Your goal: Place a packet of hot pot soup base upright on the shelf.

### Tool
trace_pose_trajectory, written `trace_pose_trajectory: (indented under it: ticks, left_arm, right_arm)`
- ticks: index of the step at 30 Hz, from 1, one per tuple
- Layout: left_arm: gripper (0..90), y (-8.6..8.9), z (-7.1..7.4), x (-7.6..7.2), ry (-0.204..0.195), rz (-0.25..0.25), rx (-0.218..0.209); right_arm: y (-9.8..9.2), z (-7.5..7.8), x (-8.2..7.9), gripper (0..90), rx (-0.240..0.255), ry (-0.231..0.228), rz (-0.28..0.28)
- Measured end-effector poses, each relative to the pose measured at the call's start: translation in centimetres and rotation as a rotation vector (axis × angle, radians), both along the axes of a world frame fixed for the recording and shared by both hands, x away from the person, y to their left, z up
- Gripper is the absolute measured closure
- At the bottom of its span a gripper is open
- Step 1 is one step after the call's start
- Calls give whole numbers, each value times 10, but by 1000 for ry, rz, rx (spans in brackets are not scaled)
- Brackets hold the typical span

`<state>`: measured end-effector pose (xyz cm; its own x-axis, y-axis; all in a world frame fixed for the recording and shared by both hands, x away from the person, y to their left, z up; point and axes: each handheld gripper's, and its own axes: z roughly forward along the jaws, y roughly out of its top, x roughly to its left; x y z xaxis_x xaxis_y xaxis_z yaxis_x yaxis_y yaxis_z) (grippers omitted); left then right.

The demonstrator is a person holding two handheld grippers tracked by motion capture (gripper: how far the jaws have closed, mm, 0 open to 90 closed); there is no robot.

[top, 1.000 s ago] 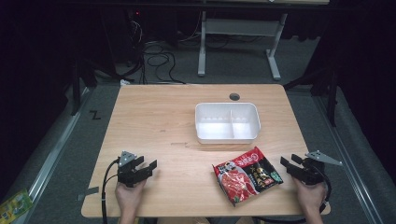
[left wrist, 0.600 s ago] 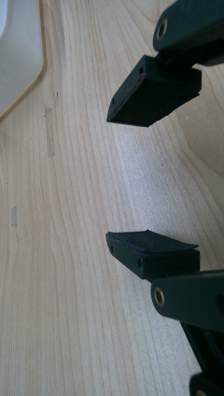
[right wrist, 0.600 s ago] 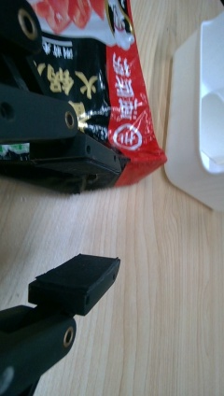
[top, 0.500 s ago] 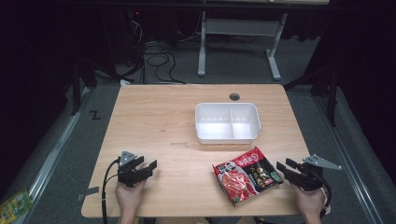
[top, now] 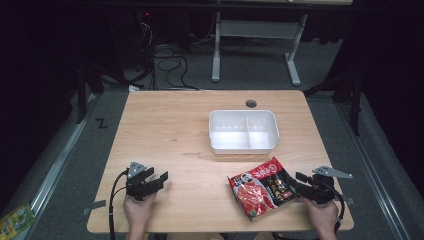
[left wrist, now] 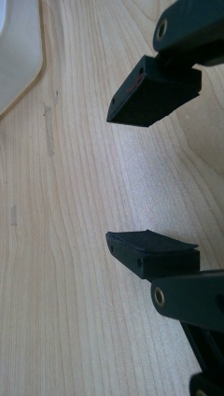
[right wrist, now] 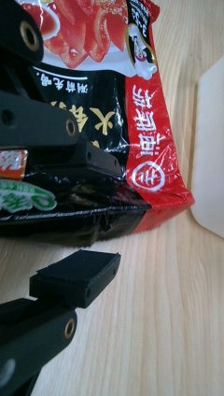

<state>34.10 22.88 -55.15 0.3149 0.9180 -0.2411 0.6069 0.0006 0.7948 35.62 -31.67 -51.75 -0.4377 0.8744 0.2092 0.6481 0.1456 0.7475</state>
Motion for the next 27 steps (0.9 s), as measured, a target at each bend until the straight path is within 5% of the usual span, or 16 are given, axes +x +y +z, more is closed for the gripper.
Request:
trace_pose_trajectory:
  ticks: [8,12,21,27]
  left_arm:
    - [369,0,0,0,-3,-1,-2]
    - [371,0,0,0,-1,2,-2]
    - [370,1,0,0,-5,7,-10]
    - [371,1,0,0,-7,10,-9]
  right_arm:
    - [9,-10,10,539,-2,42,3]
    - [16,-18,9,649,-16,17,24]
    - [18,-17,9,755,-6,48,39]
    - [19,-16,8,847,-28,18,48]
